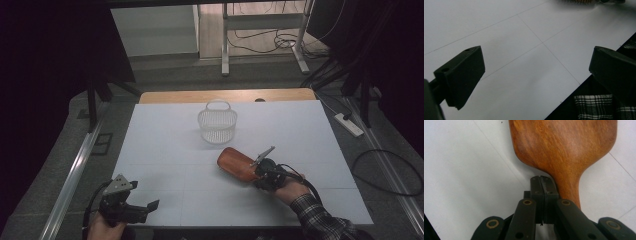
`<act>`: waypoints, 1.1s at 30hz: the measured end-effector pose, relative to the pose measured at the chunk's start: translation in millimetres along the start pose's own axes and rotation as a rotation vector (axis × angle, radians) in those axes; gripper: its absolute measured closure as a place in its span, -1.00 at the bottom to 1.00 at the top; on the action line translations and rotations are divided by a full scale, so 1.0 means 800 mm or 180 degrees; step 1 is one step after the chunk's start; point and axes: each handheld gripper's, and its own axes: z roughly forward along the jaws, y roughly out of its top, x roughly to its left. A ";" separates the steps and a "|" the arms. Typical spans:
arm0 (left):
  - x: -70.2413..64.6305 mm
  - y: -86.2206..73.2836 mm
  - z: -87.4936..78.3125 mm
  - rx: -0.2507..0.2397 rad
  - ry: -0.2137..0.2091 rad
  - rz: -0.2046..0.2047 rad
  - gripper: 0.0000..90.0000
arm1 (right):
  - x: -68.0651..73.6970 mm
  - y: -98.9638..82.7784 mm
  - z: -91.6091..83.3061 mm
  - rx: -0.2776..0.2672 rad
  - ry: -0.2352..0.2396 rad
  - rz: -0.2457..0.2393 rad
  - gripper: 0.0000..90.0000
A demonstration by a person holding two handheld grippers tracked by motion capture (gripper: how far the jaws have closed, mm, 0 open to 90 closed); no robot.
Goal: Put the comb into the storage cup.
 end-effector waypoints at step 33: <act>0.000 0.000 0.000 0.0006 0.0011 0.0005 -0.97 | -0.002 -0.004 -0.055 -0.0463 -0.0175 0.0106 -0.55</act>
